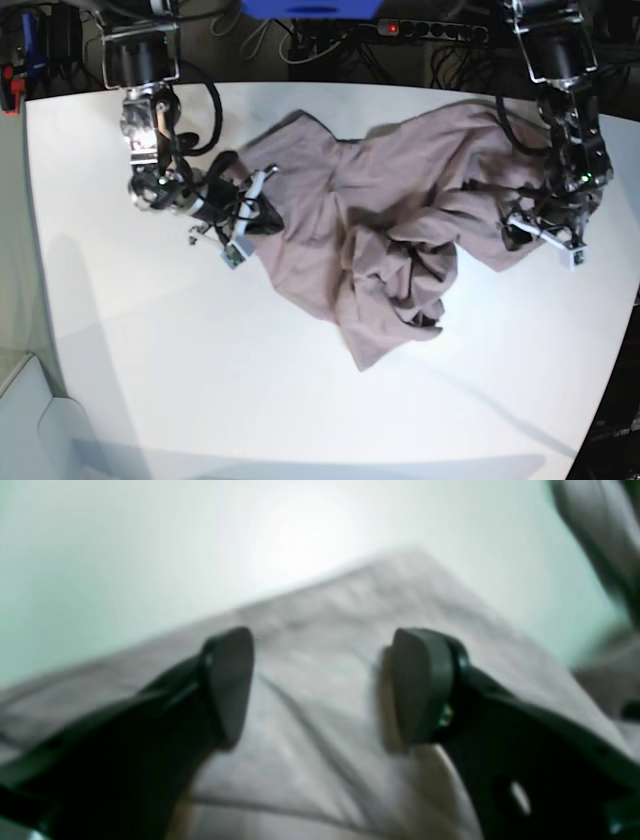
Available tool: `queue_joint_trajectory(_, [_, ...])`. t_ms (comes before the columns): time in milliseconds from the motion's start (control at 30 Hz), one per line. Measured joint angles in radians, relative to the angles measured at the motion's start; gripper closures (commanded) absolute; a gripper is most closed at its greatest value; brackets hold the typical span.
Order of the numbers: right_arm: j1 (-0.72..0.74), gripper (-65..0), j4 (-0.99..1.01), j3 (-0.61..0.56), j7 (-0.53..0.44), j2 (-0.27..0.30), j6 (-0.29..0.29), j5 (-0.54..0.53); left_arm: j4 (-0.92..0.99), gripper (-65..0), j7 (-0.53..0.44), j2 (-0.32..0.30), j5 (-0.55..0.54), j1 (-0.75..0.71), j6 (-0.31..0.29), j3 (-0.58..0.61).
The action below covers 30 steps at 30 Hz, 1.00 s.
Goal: Layout the t-shirt on the table in an organized manner, then fold the t-shirt properly
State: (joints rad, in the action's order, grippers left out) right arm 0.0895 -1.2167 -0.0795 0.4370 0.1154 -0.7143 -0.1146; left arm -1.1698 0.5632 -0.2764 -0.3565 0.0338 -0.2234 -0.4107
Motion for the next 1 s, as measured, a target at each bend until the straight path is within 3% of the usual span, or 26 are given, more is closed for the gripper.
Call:
queue_joint_trajectory(100, [-0.001,0.0,0.0,0.0,-0.005,0.04,-0.008,-0.011,0.078,-43.0,-0.107,-0.033,-0.024,0.0,-0.026,-0.003])
queue_joint_trajectory(167, [-0.001,0.0,0.0,0.018,-0.006,0.067,-0.023,-0.021,0.104,-43.0,-0.124,-0.06,-0.024,-0.003,-0.031,-0.006])
queue_joint_trajectory(300, [-0.002,0.0,0.002,0.15,0.013,0.087,-0.022,0.006,0.101,-43.0,-0.113,-0.084,-0.027,-0.045,-0.03,-0.097])
queue_joint_trajectory(433, [-0.008,0.0,0.002,0.231,0.033,0.124,-0.019,0.009,0.054,-43.0,-0.038,-0.087,-0.006,-0.094,-0.02,-0.238])
queue_joint_trajectory(600, [-0.077,0.0,-0.076,0.269,0.037,0.138,-0.011,0.021,-0.029,-43.0,0.008,-0.035,-0.003,-0.145,-0.094,-0.326])
queue_joint_trajectory(800, [-0.19,0.0,-0.288,0.27,0.144,0.127,0.016,0.104,-0.2,-43.0,0.218,0.031,0.024,-0.148,-0.165,-0.492])
queue_joint_trajectory(1000, [-0.199,0.0,-0.488,0.266,0.197,0.101,0.013,0.087,-0.468,-43.0,0.314,0.103,-0.033,-0.136,-0.277,-0.53])
